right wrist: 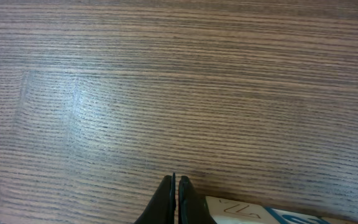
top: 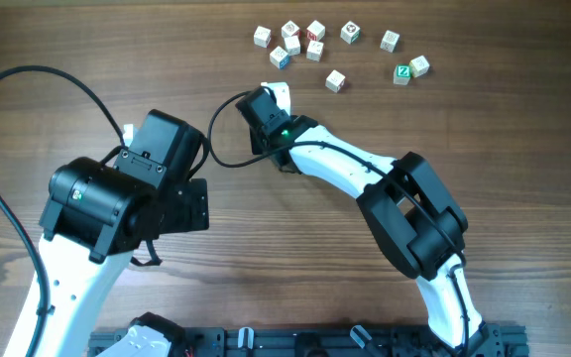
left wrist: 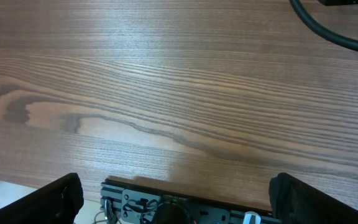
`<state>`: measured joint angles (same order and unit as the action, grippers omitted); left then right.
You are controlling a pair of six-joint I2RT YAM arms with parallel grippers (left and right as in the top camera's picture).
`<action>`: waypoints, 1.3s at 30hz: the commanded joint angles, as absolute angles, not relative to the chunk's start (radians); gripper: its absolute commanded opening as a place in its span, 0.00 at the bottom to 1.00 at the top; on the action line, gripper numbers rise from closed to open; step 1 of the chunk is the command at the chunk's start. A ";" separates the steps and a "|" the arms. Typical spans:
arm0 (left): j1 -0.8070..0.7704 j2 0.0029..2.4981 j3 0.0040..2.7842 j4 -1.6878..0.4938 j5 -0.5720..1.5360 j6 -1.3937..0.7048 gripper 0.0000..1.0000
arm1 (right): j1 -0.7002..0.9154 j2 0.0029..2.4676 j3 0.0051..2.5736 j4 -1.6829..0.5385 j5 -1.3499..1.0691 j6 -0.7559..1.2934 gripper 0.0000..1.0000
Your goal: Form a horizontal line
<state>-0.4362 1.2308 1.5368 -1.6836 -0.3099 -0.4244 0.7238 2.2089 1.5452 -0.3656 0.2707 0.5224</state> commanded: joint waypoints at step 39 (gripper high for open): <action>-0.434 1.224 1.537 -1.684 -0.319 -0.427 1.00 | 0.719 1.417 1.565 -0.867 0.391 0.685 0.05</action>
<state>-0.4362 1.2308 1.5368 -1.6844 -0.3096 -0.4244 0.7227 1.4784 1.5459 -0.8150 0.2848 0.6437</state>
